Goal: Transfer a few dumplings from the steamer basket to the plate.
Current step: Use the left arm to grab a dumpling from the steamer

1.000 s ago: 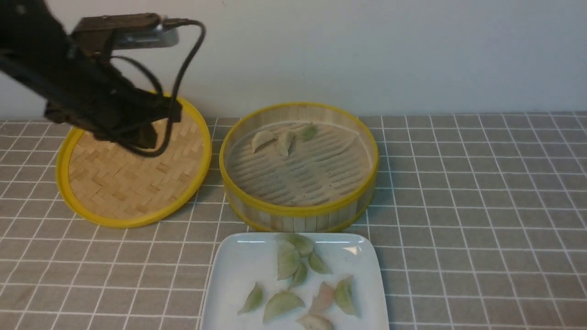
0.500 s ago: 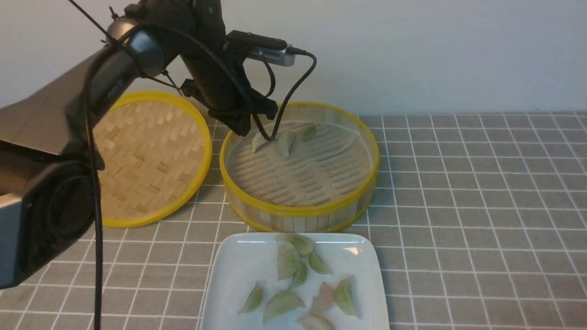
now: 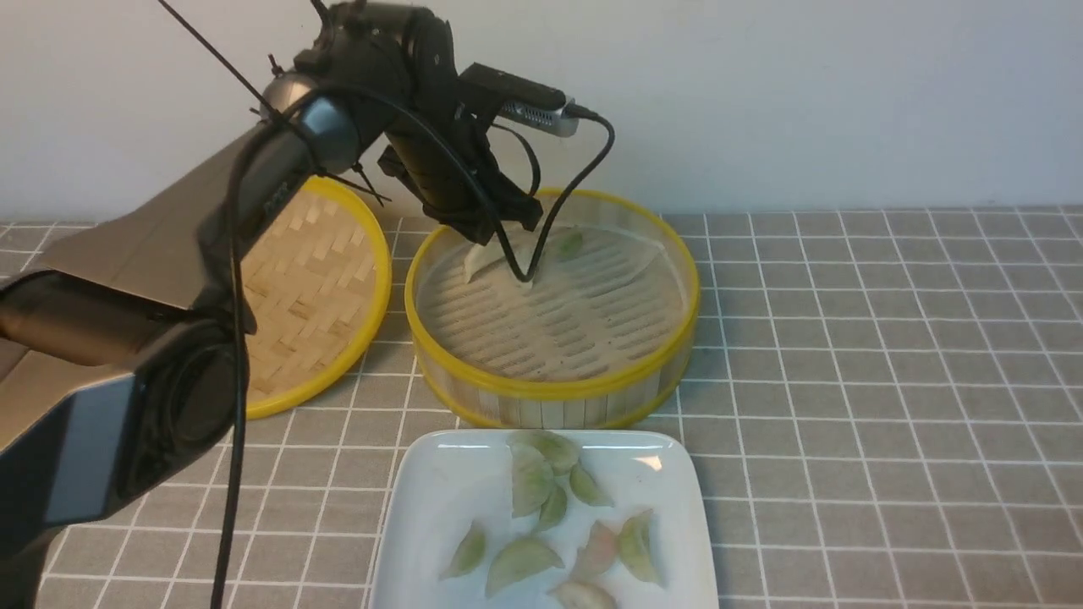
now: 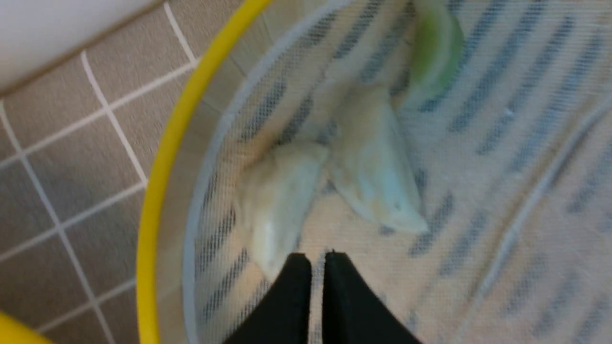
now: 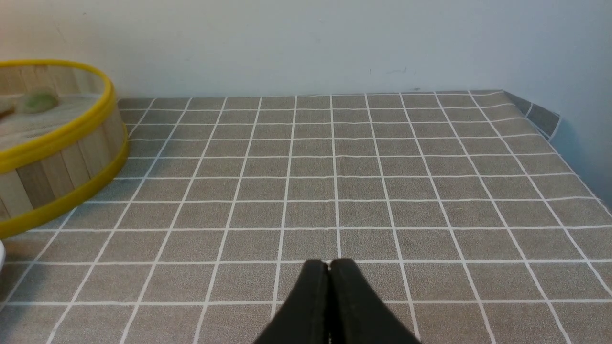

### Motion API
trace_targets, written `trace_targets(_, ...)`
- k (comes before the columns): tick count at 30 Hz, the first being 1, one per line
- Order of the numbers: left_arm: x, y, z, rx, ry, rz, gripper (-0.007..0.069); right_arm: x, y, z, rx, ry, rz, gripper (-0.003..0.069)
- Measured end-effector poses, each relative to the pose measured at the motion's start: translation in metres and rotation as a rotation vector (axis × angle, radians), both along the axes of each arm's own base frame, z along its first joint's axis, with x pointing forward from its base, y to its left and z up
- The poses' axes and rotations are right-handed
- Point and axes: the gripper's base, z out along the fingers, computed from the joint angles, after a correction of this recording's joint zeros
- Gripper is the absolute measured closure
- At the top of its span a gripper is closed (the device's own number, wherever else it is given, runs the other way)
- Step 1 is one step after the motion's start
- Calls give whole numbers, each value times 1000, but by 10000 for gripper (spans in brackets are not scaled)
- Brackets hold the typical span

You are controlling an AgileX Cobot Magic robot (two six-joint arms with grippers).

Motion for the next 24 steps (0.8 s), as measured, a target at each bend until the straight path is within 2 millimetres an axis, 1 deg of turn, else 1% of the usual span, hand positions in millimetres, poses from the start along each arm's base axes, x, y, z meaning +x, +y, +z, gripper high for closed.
trace_targets(1, 1, 0, -3, 3, 1, 0, 569, 0, 0, 0, 0, 0, 0, 672)
trace_targets(3, 4, 0, -16, 36, 1, -2, 505, 0, 0, 0, 0, 0, 0, 672)
trace_targets(4, 4, 0, -17, 39, 3, -4, 499, 0, 0, 0, 0, 0, 0, 672)
trace_targets(6, 6, 0, -26, 65, 5, -6, 428, 0, 0, 0, 0, 0, 0, 672)
trace_targets(7, 7, 1, -27, 77, 3, -8, 386, 0, 0, 0, 0, 0, 0, 672)
trace_targets(8, 7, 0, -28, 80, 3, -9, 364, 0, 0, 0, 0, 0, 0, 672)
trace_targets(9, 7, 0, -28, 81, 3, -9, 359, 0, 0, 0, 0, 0, 0, 672)
trace_targets(11, 7, 0, -28, 81, -5, -9, 307, 0, 0, 0, 0, 0, 0, 672)
trace_targets(14, 9, 0, -27, 77, -21, -9, 284, 0, 0, 0, 0, 0, 0, 672)
trace_targets(17, 12, -1, -28, 68, -51, -9, 281, 0, 0, 0, 0, 0, 0, 672)
trace_targets(19, 14, -2, -32, 65, -60, -9, 279, 0, 0, 0, 0, 0, 0, 672)
trace_targets(23, 16, -3, -47, 69, -46, -10, 280, 0, 0, 0, 0, 0, 0, 672)
trace_targets(24, 16, -3, -47, 68, -49, -9, 280, 0, 0, 0, 0, 0, 0, 672)
